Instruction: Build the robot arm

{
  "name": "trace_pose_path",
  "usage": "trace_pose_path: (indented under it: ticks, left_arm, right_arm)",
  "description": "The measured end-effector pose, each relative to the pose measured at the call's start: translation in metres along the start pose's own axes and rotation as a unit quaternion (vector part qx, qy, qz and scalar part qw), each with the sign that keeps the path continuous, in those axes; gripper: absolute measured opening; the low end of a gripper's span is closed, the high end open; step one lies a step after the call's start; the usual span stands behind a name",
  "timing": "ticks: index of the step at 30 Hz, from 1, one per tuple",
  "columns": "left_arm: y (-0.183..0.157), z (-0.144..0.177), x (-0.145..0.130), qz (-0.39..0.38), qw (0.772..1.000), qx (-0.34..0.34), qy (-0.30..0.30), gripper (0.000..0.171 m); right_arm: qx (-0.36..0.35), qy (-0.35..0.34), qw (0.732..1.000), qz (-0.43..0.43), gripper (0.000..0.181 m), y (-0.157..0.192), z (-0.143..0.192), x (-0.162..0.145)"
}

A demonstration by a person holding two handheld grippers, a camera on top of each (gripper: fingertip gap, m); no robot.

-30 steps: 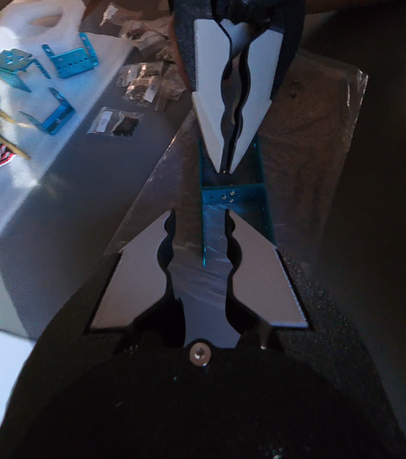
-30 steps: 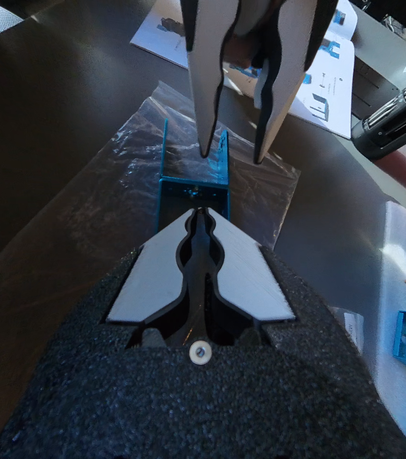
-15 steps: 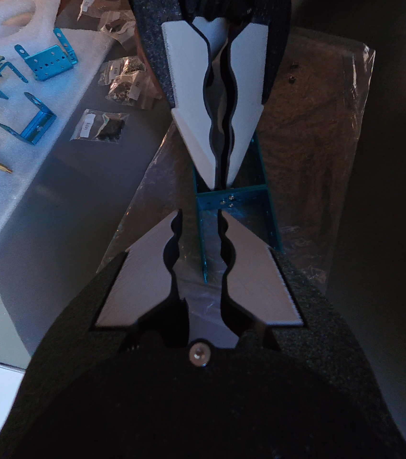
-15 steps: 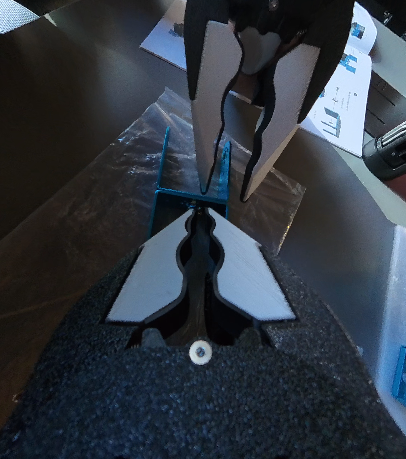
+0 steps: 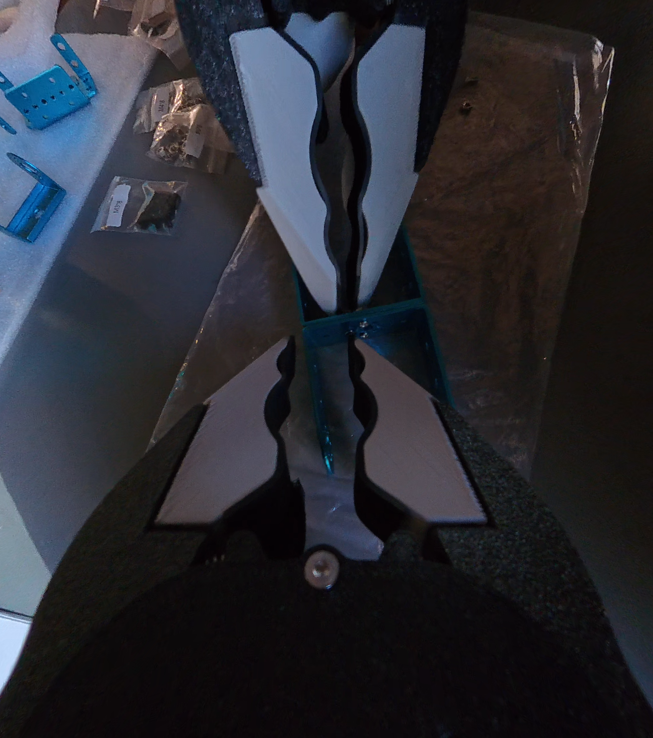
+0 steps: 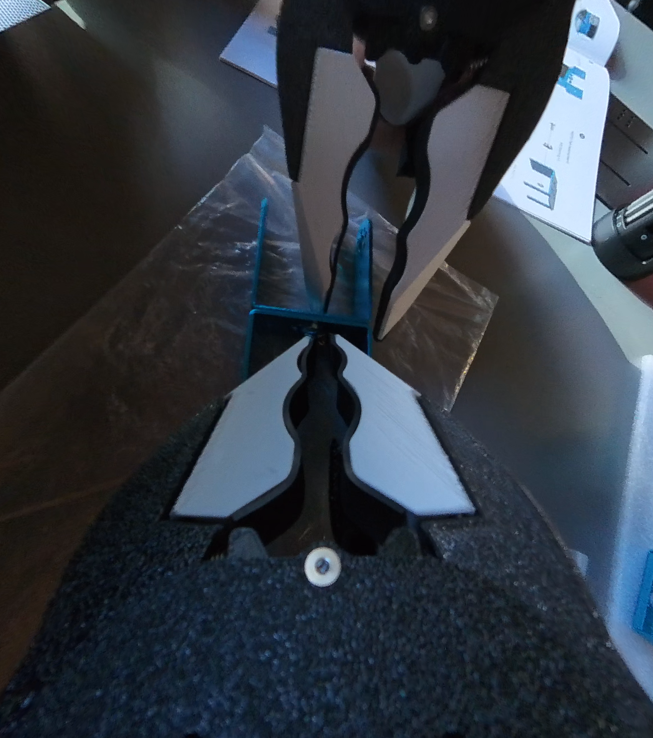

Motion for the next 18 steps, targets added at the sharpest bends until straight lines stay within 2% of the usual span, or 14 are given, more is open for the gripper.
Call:
trace_pose_path:
  ticks: [18]
  left_arm:
    - [-0.0036, -0.0003, 0.0011, 0.001, 1.0, -0.005, 0.002, 0.021]
  right_arm:
    - [0.006, 0.004, 1.0, -0.023, 0.005, 0.0007, 0.0, 0.0001]
Point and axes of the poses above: each gripper's, where its closed fingertips meet, z back along the fingers, x out of its top, y = z × x across the jaws, the point moved 5 cm from there along z, back along the fingers, and after that the axes turned 7 degrees about -y, right-handed, at the moved point
